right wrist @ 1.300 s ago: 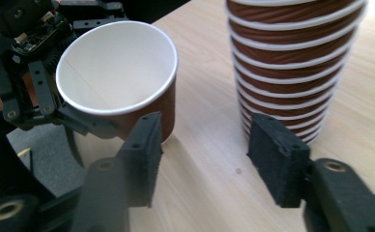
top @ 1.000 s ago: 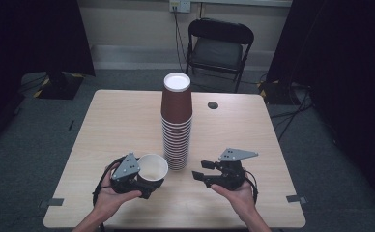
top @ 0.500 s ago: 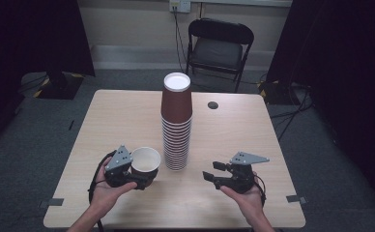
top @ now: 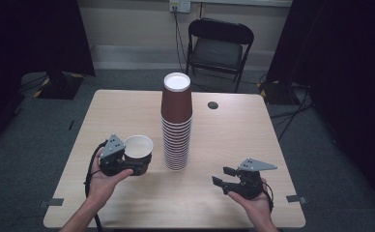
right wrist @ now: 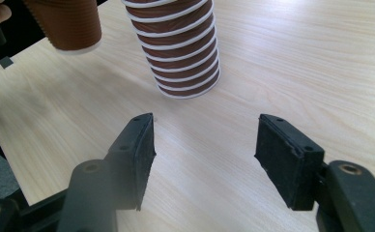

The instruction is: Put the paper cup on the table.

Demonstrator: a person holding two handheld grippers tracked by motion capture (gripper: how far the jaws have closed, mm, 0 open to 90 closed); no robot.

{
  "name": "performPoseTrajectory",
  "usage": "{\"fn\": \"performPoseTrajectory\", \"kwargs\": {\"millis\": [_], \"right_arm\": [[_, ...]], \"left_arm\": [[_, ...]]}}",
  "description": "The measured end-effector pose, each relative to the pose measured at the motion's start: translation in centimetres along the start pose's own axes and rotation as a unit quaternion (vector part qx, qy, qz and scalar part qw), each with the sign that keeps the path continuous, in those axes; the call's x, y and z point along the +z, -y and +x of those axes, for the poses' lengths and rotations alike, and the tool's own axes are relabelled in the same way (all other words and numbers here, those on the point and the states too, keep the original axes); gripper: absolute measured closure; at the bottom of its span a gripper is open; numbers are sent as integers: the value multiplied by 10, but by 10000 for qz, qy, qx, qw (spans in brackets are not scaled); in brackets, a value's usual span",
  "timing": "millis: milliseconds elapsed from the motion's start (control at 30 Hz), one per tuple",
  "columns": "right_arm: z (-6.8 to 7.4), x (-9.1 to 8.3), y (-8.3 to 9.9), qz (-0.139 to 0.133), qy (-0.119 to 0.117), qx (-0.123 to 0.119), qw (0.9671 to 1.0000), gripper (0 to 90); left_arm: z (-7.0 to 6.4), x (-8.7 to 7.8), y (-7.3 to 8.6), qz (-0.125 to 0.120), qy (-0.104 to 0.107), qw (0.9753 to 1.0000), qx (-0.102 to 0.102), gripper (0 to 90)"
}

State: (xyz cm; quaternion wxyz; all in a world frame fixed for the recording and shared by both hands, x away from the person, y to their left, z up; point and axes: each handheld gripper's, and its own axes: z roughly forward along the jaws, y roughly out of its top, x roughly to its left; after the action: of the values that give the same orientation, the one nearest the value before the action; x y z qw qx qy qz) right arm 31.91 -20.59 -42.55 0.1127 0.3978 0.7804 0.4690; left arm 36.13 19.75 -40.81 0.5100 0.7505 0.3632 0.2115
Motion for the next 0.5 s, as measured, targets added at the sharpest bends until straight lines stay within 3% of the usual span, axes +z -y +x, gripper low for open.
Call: {"fn": "performPoseTrajectory", "kwargs": {"millis": [100, 300, 500], "right_arm": [[-1, -1, 2, 11, 22, 27, 10000, 386], [-5, 0, 6, -18, 3, 152, 9999, 385], [-10, 1, 9, 7, 7, 225, 9997, 386]], "left_arm": [[4, 4, -2, -4, -113, 9999, 18, 100], [23, 23, -6, -48, -369, 9991, -202, 100], [39, 34, -7, -8, -482, 9983, -324, 97]]}}
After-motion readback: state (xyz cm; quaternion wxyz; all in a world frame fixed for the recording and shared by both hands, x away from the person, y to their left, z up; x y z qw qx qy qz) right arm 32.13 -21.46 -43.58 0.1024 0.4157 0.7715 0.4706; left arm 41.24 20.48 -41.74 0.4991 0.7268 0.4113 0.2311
